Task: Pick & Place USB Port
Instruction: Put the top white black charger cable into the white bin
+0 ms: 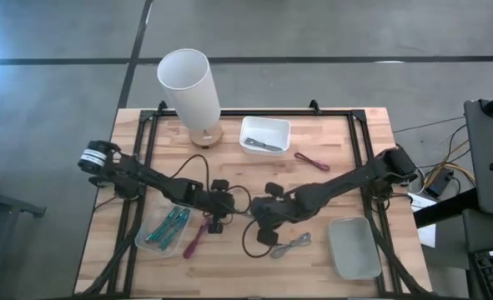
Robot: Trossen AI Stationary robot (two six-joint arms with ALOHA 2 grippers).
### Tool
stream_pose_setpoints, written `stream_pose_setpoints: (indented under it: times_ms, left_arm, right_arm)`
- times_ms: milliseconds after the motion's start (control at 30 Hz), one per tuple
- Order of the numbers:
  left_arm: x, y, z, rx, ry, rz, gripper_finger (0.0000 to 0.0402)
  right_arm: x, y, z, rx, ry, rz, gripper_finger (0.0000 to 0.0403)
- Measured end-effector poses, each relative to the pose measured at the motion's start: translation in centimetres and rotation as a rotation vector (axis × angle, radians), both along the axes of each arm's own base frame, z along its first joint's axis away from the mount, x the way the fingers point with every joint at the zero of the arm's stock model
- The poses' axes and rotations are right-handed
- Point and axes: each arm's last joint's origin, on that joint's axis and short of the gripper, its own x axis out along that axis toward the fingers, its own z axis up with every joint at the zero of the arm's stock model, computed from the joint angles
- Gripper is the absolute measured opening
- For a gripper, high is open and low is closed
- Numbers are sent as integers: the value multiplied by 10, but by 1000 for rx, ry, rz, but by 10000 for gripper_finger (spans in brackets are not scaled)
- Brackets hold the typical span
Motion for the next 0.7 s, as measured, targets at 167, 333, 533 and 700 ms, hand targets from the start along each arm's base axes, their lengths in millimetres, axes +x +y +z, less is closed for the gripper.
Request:
stream_pose_setpoints:
  times_ms: [167,333,533,700]
  left_arm:
    - [-2,2,13,24,-46,32,16]
    - [-9,5,25,46,-63,57,13]
    - [-10,6,34,42,-106,69,12]
    - [-10,7,34,49,-103,101,14]
  right_arm:
    - [-17,-9,16,-119,-9,-56,130]
    - [-26,-13,-2,-140,14,-7,132]
    - [-20,-11,-16,-172,-86,83,136]
    - [-15,-10,-11,-177,-137,106,145]
